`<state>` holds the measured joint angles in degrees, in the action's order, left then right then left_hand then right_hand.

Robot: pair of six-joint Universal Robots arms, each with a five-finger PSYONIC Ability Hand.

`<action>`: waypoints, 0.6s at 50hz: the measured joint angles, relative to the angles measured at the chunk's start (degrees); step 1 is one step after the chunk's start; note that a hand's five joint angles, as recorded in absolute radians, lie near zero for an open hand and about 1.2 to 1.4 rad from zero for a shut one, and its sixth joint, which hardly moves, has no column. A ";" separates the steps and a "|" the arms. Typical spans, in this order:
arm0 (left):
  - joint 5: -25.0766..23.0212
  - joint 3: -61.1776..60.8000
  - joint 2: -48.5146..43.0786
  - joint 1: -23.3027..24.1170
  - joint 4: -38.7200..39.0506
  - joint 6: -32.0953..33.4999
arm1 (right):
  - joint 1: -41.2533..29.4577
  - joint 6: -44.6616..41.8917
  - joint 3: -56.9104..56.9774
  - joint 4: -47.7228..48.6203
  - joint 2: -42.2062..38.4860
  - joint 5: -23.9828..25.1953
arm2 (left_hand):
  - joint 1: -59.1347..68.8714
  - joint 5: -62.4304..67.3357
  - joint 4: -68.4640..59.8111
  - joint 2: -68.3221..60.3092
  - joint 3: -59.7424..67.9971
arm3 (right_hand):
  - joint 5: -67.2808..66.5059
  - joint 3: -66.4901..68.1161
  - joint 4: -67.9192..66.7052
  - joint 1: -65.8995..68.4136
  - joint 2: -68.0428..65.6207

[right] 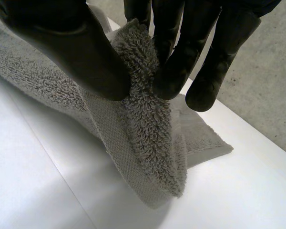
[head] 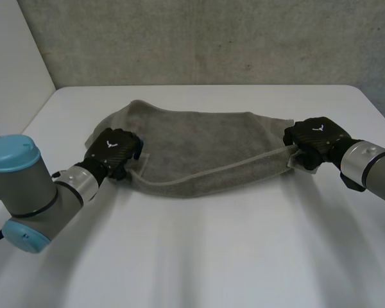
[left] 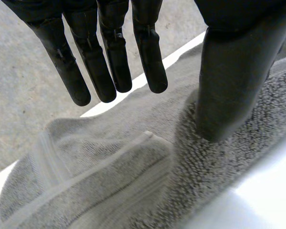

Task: Fold the towel.

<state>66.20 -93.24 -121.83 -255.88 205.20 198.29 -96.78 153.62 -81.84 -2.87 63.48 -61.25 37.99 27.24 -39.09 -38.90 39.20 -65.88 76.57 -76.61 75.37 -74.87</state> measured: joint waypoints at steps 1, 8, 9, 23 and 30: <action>0.02 0.09 0.05 -0.05 0.44 0.03 | -0.03 0.20 -0.29 0.39 0.10 -0.02 | 0.00 -0.01 0.00 0.00 0.00 | 0.00 0.00 0.00 0.00 0.00; 0.15 2.52 0.46 -0.70 4.07 0.88 | -0.34 0.28 -1.46 1.53 -0.04 -0.06 | -0.01 -0.04 0.00 0.00 0.00 | 0.00 0.00 0.00 0.00 0.00; 0.11 3.32 0.51 -0.84 4.51 1.07 | -0.41 0.20 -1.61 1.65 -0.11 -0.07 | -0.11 -0.04 0.08 0.06 -0.06 | 0.00 0.00 0.00 0.00 0.00; -3.08 18.79 -6.72 -1.08 -0.55 1.67 | -0.55 -0.25 -2.19 2.57 -1.02 -0.10 | -0.84 -0.72 0.86 0.81 -0.86 | 0.00 0.00 0.00 0.00 0.00; -4.57 27.22 -14.14 -0.91 -8.19 3.25 | -0.52 -0.27 -2.26 2.61 -1.26 -0.10 | -1.64 -1.35 1.72 1.53 -1.76 | 0.00 0.00 0.00 0.00 0.00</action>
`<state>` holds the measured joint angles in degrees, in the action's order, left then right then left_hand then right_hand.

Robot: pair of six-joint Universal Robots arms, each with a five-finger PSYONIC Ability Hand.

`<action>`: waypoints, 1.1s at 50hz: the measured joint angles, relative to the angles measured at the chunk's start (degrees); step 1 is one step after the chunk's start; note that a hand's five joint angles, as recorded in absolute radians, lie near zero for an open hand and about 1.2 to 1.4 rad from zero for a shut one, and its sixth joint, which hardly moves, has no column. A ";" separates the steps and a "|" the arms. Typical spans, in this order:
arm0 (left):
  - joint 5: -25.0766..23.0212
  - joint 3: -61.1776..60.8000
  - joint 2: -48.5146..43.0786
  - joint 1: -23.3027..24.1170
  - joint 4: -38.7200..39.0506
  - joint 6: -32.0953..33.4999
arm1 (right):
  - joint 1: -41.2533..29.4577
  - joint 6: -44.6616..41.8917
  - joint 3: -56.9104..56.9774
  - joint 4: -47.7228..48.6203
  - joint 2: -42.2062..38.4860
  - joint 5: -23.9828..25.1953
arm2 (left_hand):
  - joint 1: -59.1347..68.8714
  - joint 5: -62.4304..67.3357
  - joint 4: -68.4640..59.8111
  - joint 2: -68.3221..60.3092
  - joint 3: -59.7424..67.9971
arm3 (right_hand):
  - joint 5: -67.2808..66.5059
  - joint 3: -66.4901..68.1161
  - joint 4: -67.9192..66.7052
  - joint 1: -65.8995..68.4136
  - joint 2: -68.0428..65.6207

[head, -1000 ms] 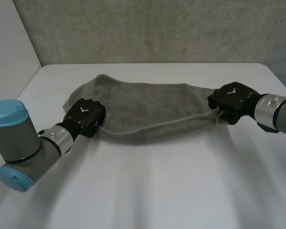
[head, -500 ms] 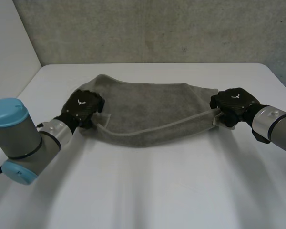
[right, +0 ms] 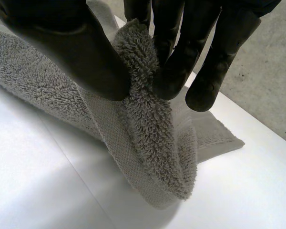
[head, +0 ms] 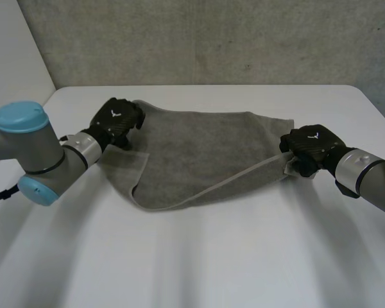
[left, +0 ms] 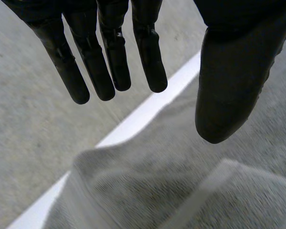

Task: Fold the towel.

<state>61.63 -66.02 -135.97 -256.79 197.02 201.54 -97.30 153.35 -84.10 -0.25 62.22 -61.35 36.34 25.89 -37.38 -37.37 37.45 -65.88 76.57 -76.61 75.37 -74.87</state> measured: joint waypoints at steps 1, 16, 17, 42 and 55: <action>-0.08 1.17 -1.08 0.04 -1.17 0.77 | 0.00 -0.01 -0.04 0.01 -0.05 0.00 | -0.51 -0.49 0.43 0.53 -0.53 | 0.00 0.00 0.00 0.00 0.00; -0.11 11.83 -9.15 0.87 -14.32 9.83 | 0.00 -0.19 -0.24 0.08 -1.20 -0.04 | -3.90 -4.52 3.88 4.32 -4.04 | 0.00 0.00 0.00 0.00 0.00; -0.11 12.22 -9.42 0.91 -14.70 9.93 | 0.00 -0.20 -0.26 0.08 -1.26 -0.05 | -3.90 -4.51 3.88 4.32 -4.05 | 0.00 0.00 0.00 0.00 0.00; 0.85 1.41 -3.67 0.43 -16.92 16.08 | -0.09 -0.34 -0.35 -0.08 -1.72 -0.22 | -4.39 -4.72 4.33 4.60 -4.57 | 0.00 0.00 0.00 0.00 0.00; 0.66 -11.16 5.78 -3.29 -16.57 22.19 | -0.39 -0.34 -1.10 -0.10 -1.35 -0.30 | -4.42 -4.77 4.40 4.64 -4.57 | 0.00 0.00 0.00 0.00 0.00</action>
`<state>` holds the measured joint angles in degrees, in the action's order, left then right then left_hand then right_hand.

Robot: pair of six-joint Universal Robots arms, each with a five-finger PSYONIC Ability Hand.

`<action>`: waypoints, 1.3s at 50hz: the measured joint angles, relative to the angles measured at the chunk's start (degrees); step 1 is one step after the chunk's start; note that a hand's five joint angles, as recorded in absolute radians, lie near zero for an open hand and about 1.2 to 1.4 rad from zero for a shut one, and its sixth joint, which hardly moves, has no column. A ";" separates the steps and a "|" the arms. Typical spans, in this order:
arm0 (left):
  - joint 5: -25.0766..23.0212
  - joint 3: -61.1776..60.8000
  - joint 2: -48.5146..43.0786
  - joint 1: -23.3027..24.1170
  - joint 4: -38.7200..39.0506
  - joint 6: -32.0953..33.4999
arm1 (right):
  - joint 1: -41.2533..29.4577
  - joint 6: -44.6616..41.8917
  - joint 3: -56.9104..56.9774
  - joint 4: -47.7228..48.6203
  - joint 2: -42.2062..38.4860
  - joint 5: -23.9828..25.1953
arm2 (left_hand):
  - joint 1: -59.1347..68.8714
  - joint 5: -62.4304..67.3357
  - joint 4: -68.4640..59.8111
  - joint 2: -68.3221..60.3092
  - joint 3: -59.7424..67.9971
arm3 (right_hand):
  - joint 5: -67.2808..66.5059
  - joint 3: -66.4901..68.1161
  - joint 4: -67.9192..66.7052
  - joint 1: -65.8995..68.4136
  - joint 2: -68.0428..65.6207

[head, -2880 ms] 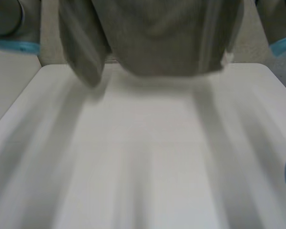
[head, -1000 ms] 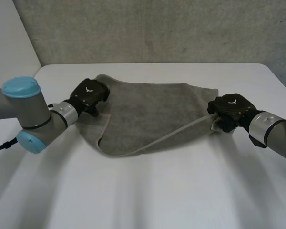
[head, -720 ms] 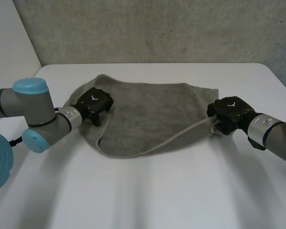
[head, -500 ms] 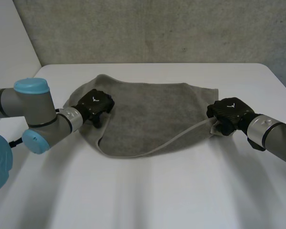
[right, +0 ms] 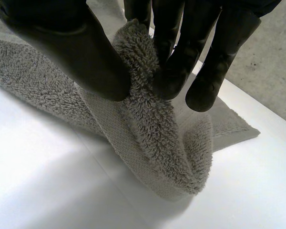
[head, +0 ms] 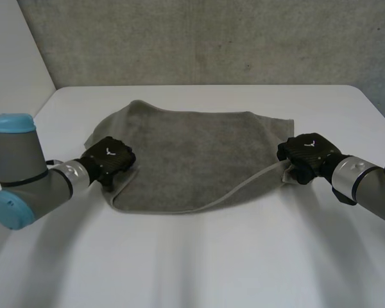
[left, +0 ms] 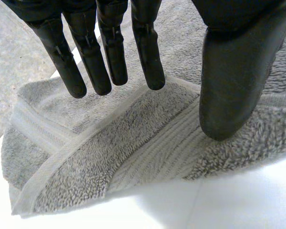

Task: Fold the towel.

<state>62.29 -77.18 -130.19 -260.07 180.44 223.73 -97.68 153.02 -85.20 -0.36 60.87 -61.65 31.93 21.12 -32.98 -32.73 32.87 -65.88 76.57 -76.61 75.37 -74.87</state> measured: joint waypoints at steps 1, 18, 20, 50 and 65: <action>-0.01 -0.75 0.56 -0.23 0.00 0.02 | -0.03 0.00 -0.05 0.00 0.05 0.01 | 0.00 0.00 0.00 0.00 0.00 | 0.00 0.00 0.00 0.00 0.00; -0.37 -11.03 7.33 -7.96 0.68 0.04 | -0.05 0.00 -0.23 -0.04 0.29 -0.05 | 0.00 0.00 0.00 0.00 0.00 | 0.00 0.00 0.00 0.00 0.00; -0.48 -11.78 7.84 -8.95 0.68 0.04 | -0.06 0.00 -0.25 -0.06 0.32 -0.05 | 0.00 -0.01 0.00 0.00 0.00 | 0.00 0.00 0.00 0.00 0.00; -10.86 -23.83 15.37 -0.99 4.88 0.81 | -0.05 0.00 -0.58 -0.08 0.64 -0.09 | -6.46 -6.05 6.76 6.67 -6.62 | 0.00 0.00 0.00 0.00 0.00; -3.17 -19.29 10.71 -1.14 6.44 7.91 | -0.05 0.00 -0.68 0.00 0.74 -0.05 | -4.85 -3.78 6.68 6.60 -6.53 | 0.00 0.00 0.00 0.00 0.00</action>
<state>59.12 -96.47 -119.48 -261.21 186.88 231.64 -97.73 153.02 -85.87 -0.35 61.61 -61.70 27.08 17.35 -26.30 -26.13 26.35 -65.88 76.57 -76.61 75.37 -74.87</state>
